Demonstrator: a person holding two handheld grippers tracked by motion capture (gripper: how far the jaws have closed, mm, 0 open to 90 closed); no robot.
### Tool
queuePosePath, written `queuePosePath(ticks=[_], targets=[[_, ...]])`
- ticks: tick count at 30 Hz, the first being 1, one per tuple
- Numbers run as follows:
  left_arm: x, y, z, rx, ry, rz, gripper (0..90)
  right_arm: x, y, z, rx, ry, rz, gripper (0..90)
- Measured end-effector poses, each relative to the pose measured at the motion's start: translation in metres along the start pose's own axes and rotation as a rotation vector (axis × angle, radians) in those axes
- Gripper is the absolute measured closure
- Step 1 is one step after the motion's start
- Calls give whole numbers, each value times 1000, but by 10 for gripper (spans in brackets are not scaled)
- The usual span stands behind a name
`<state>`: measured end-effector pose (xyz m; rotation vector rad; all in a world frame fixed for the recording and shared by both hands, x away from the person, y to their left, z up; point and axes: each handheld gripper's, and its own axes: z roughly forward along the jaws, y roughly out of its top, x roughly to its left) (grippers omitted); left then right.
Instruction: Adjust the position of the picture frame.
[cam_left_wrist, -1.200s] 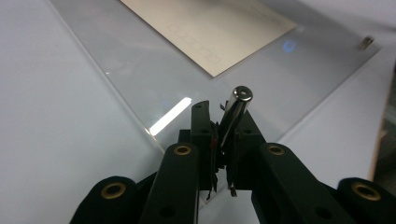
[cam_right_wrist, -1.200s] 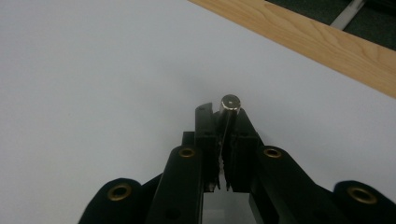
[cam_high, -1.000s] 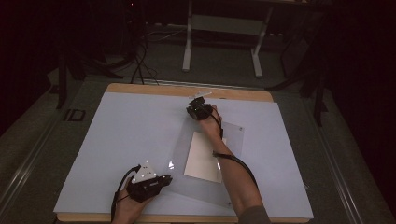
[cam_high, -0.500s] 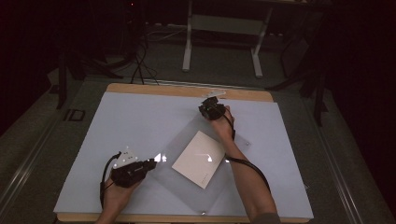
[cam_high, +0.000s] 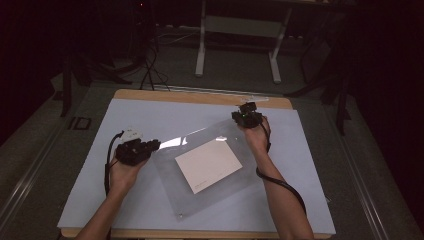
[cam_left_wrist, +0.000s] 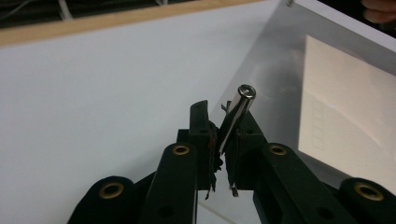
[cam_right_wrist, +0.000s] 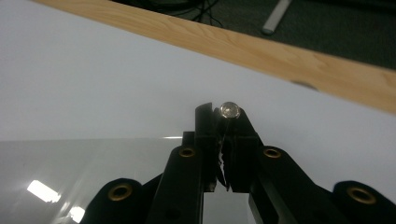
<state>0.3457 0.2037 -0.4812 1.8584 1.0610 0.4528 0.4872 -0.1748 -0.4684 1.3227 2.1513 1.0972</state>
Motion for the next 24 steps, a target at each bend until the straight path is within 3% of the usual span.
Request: queuePosePath(ticks=[6,14,22,24], targets=[[13,20,22,16,26,19,828,-12,-16,-9,19,-18,70,855],[27,28,47,28,55,5,829,-10,-32,-27,25,-62,84,850],[29,33,71,67,58,15,831,-15,-48,-33,54,-80,116,847],[30,30,77,82,53,-3,832,-16,-52,-33,62,-93,118,847]])
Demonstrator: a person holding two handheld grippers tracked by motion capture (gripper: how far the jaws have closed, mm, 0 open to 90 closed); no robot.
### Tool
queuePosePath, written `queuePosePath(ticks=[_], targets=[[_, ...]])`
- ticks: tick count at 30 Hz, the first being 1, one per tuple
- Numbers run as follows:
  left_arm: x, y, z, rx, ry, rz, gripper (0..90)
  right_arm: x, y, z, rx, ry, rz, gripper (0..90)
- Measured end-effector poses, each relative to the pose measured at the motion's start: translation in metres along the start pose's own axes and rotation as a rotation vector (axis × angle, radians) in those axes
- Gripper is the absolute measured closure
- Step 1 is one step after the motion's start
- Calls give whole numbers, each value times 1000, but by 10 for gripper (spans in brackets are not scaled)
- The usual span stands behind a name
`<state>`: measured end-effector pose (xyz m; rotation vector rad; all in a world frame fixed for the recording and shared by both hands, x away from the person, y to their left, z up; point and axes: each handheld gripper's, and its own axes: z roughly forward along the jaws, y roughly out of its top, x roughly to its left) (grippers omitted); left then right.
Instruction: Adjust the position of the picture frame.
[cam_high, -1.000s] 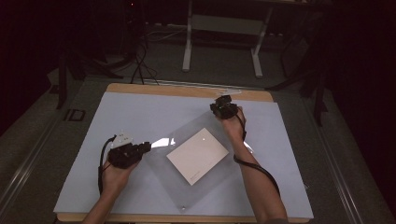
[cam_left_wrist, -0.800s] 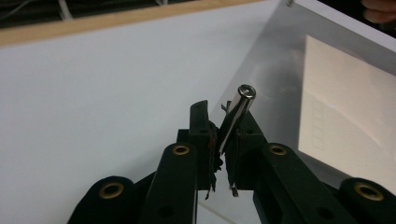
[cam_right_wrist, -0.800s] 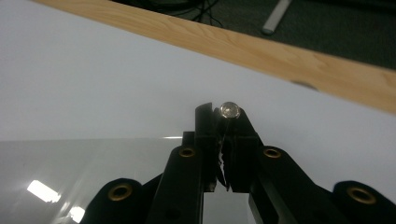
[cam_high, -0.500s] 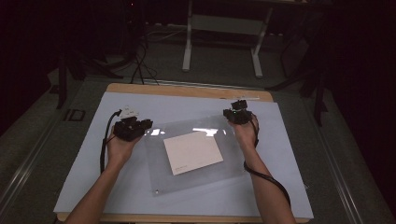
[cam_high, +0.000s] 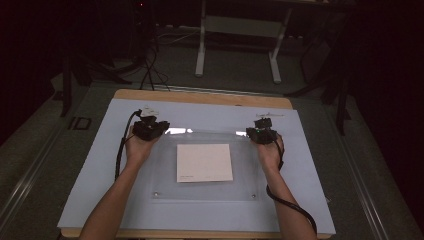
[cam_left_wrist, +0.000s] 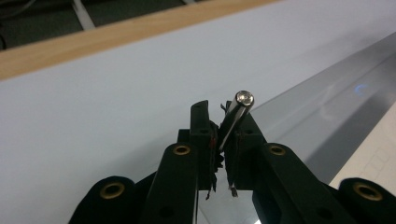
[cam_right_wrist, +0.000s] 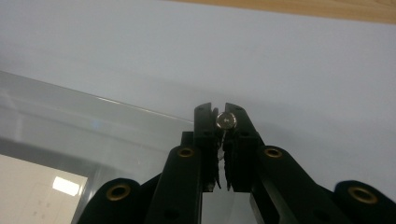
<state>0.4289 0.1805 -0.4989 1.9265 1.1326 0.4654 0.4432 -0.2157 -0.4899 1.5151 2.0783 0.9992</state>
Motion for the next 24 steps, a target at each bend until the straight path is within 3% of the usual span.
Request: queuePosePath(ticks=[5,14,24], targets=[[4,-9,13,22,-1,-43,835,0,-4,3,10,-12,-12,843],[7,-21,21,56,9,-79,838,-1,-11,19,55,0,-21,847],[5,-22,22,57,23,-89,836,-3,-14,22,45,17,-33,844]])
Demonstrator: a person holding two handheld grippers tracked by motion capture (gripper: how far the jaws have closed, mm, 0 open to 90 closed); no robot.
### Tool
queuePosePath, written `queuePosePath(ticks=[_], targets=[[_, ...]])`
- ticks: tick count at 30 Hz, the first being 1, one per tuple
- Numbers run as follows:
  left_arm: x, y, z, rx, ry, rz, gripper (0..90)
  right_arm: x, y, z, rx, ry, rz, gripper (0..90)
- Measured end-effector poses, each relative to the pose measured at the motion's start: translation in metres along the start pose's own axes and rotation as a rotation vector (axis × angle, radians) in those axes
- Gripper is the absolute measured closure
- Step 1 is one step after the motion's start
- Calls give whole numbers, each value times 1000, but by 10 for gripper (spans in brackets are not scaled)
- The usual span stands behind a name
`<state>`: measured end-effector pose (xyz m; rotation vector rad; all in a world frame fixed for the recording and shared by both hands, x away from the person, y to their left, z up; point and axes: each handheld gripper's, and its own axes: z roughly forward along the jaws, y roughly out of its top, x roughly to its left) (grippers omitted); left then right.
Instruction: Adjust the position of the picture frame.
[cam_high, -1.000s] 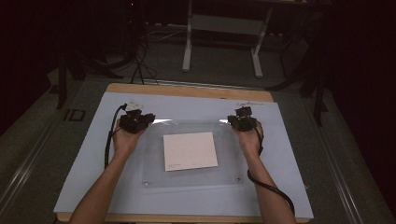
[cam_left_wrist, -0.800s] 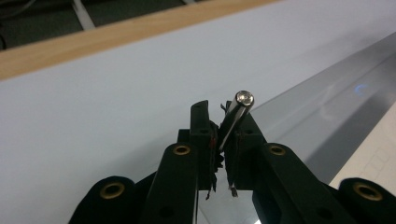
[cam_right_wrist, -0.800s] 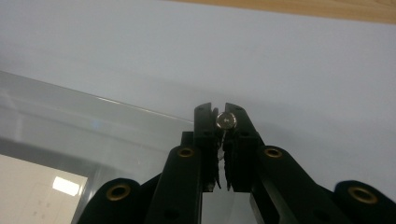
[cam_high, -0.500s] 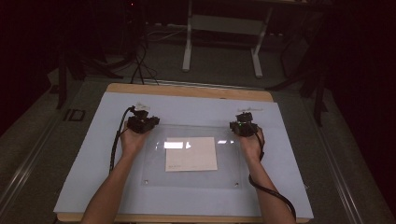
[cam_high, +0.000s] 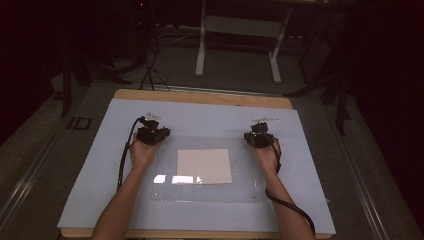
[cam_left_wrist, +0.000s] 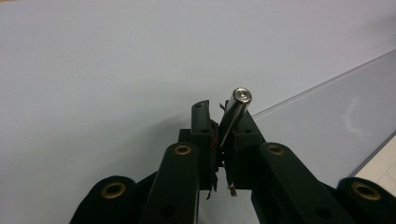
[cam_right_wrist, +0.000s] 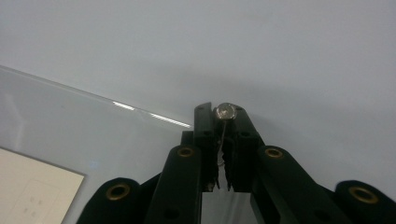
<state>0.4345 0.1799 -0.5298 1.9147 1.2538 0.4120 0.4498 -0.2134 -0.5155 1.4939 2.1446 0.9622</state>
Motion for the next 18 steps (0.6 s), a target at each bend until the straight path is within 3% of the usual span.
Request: queuePosePath(ticks=[13,15,18], targets=[[2,-6,0,-41,-19,-27,809,-2,-4,1,-17,18,-9,841],[2,-9,-1,-56,-34,-28,751,-2,-4,1,-21,18,-6,841],[-1,-12,-8,-79,-31,13,664,-2,-5,1,-25,15,-2,841]])
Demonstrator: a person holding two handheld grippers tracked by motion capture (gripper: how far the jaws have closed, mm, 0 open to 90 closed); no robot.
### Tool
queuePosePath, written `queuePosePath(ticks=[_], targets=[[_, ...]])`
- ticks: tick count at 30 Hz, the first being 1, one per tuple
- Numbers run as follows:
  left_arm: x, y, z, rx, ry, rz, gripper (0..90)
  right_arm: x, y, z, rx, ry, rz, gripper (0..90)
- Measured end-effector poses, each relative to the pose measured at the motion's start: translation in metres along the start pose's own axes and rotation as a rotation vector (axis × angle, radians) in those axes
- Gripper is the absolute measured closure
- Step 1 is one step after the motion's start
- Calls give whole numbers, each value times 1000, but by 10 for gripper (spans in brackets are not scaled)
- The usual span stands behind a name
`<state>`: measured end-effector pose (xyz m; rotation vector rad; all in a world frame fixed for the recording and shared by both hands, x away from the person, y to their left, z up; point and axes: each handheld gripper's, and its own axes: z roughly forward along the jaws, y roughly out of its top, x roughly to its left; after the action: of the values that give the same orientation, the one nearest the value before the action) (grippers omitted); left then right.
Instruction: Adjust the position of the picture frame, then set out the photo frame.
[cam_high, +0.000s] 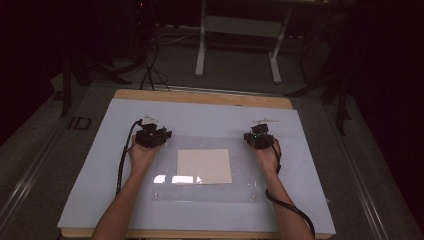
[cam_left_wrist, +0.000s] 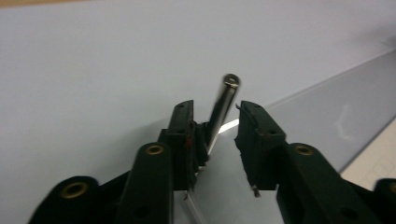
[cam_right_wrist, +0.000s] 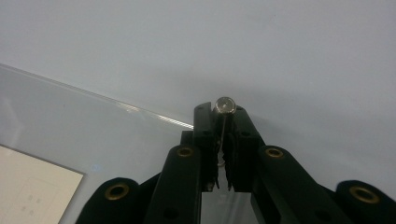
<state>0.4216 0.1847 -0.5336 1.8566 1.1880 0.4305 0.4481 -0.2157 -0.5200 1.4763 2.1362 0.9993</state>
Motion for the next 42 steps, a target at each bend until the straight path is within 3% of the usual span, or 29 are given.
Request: queuePosePath(ticks=[5,8,12,21,27,30,37,42], targets=[[0,-3,-13,-63,-11,18,624,0,0,0,4,4,2,839],[0,-4,-16,-70,-19,28,623,-1,0,0,1,9,5,837],[0,-5,-16,-84,3,35,662,-2,-1,0,-4,17,12,835],[2,-8,-13,-61,20,28,837,-4,-3,0,-18,37,4,832],[0,-4,-14,-111,18,34,778,-5,-3,0,-19,41,1,831],[2,-2,-12,-98,16,36,833,-5,-3,0,-20,43,-1,831],[5,-3,-12,-107,-9,20,835,-8,-4,0,-20,70,-36,826],[6,-2,-11,-102,-15,22,836,-19,-8,-11,-123,150,-80,697]])
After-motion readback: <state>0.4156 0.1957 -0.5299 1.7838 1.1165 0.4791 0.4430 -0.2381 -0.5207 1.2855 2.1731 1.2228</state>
